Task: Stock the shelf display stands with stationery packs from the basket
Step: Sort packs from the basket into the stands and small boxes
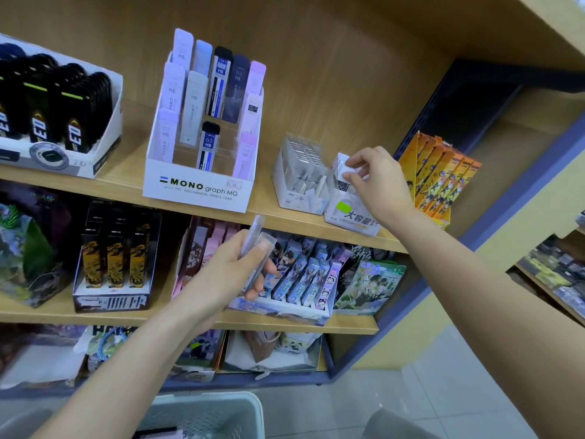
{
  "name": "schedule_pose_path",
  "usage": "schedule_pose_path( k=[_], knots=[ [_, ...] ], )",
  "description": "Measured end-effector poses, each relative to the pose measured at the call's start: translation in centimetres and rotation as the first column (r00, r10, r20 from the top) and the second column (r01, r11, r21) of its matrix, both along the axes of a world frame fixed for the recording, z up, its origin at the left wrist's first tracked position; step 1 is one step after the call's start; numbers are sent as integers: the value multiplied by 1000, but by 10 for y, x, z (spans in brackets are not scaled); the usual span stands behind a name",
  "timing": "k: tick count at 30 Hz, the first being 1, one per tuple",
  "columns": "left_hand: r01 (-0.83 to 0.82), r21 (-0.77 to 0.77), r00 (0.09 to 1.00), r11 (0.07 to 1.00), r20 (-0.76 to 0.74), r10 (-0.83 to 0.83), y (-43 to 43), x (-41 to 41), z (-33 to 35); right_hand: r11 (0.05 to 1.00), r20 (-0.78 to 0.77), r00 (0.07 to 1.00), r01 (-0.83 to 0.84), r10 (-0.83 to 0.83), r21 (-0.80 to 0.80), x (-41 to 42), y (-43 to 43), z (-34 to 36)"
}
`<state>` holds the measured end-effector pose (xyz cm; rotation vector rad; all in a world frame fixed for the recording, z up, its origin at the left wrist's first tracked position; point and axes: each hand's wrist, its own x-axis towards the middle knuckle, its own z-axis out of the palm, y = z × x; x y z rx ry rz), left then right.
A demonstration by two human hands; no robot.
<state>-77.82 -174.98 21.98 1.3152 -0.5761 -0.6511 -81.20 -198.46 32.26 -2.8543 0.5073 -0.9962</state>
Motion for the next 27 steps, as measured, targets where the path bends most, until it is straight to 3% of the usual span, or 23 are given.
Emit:
schedule_pose_path(
  k=[6, 20, 24, 27],
  knots=[
    [-89, 10, 984, 996, -157, 89, -5, 4, -3, 999, 28, 999, -30, 29, 29, -12, 7, -10],
    [-65, 42, 991, 997, -111, 69, -5, 2, -5, 987, -96, 995, -2, 17, 158, 3, -4, 9],
    [-68, 38, 992, 997, -101, 72, -6, 2, -3, 958, -62, 997, -16, 35, 287, 5, -6, 15],
    [-72, 29, 990, 997, -116, 75, -6, 2, -3, 988, -22, 999, 37, -34, 149, 4, -7, 11]
  ],
)
